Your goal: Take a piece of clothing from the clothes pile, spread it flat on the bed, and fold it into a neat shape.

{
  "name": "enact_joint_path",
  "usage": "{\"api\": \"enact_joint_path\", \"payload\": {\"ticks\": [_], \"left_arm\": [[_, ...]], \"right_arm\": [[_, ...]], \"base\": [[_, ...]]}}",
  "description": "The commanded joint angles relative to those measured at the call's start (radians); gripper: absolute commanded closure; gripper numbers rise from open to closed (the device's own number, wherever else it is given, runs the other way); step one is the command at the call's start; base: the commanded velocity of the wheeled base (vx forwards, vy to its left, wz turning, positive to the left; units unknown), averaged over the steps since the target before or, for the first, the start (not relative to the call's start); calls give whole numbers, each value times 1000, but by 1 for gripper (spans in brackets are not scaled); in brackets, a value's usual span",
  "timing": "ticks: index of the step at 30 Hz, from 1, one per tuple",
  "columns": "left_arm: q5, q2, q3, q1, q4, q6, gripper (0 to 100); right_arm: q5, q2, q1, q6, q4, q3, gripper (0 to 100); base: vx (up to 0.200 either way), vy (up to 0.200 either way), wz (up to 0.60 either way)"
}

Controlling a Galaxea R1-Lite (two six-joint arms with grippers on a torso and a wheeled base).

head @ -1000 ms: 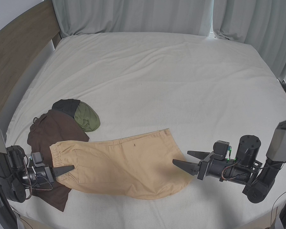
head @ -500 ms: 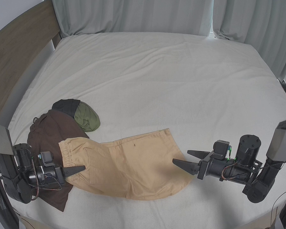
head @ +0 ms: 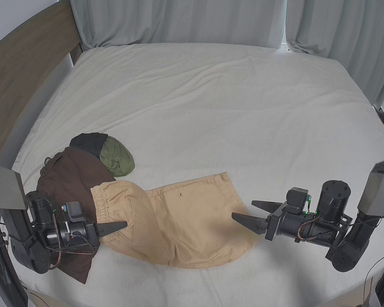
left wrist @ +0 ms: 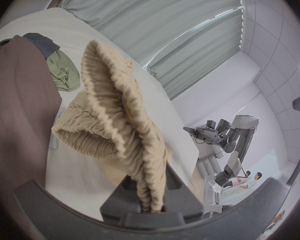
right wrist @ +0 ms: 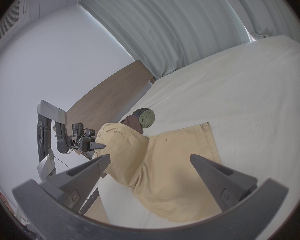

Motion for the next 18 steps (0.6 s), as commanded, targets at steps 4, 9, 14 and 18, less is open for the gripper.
{"api": "enact_joint_path", "payload": {"ticks": [4,9,14,18], "left_arm": [[4,5,-21,-57,-1,-23,100],[50,11,-47,-86,0,-26,100],[61,14,-61,-112,0,-28,100],[67,20,-70,-121,0,-26,100]], "right_arm": [[0,0,-1,-2,-1,1,0],[-1,0,1,-2,-1,4,0],[-1,0,-1,-2,-1,4,0],[0,-2,-1,-4,-1,4,0]], "base": [[0,0,0],[0,0,0],[0,0,0],[0,0,0]]}}
